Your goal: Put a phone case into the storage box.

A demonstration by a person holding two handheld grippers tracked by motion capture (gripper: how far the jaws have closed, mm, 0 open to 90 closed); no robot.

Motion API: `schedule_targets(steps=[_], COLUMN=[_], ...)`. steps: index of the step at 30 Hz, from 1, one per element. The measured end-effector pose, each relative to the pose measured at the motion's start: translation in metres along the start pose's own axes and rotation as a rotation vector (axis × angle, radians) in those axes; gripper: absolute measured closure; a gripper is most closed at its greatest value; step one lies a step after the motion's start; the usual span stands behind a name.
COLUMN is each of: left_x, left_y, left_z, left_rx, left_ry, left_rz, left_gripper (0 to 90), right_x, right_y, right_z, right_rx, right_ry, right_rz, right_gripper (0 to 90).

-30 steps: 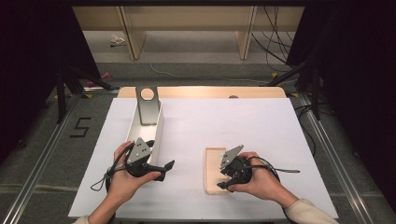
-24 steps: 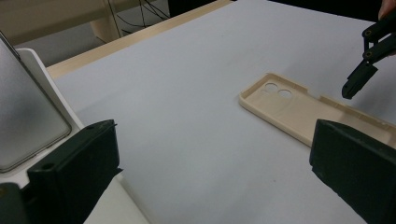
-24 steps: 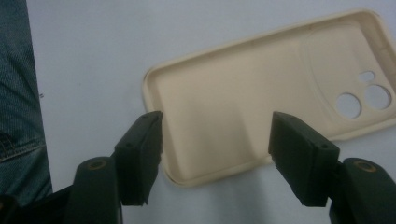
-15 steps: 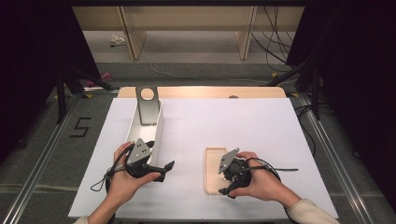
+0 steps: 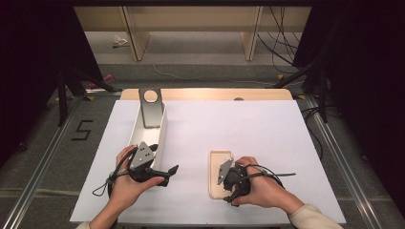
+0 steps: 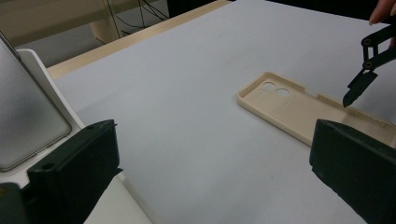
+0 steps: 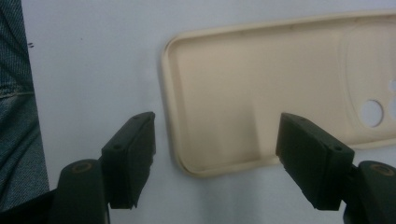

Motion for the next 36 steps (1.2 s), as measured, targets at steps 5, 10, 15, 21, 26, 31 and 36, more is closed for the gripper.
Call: schedule_targets(steps=[5, 10, 15, 21, 26, 31, 36], left_x=[0.000, 0.000, -0.001, -0.001, -0.002, -0.002, -0.002], left_y=[-0.001, -0.001, -0.001, -0.001, -0.001, -0.001, -0.001], left_z=[0.000, 0.001, 0.001, 0.001, 0.001, 0.002, 0.002], left_rx=[0.000, 0.001, 0.000, 0.002, 0.004, 0.003, 0.004], left_ry=[-0.001, -0.003, -0.004, -0.005, -0.009, -0.011, -0.012], left_rz=[-0.003, -0.002, 0.000, 0.003, 0.002, 0.002, 0.003], left_gripper=[0.8, 0.9, 0.9, 0.9, 0.9, 0.9, 0.9], right_x=[0.002, 0.006, 0.006, 0.006, 0.006, 0.008, 0.011], right_y=[0.005, 0.005, 0.003, 0.005, 0.006, 0.008, 0.009], right_z=[0.003, 0.005, 0.008, 0.011, 0.011, 0.012, 0.010], right_rx=[0.018, 0.050, 0.072, 0.093, 0.096, 0.095, 0.104], right_ry=[-0.004, -0.003, -0.013, -0.018, -0.013, -0.009, 0.001], right_rz=[-0.048, -0.075, -0.095, -0.120, -0.133, -0.150, -0.160], right_gripper=[30.7, 31.9, 34.8, 37.5, 42.5, 49.3, 57.6])
Point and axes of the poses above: each handheld gripper's, and its own axes: z roughly forward along the jaws, y roughly out of its top, x roughly to its left, the point moved 10 cm from there along z, roughly forward along the jaws, and after that the axes turned 11 degrees about -y, right-handed, at the moved point
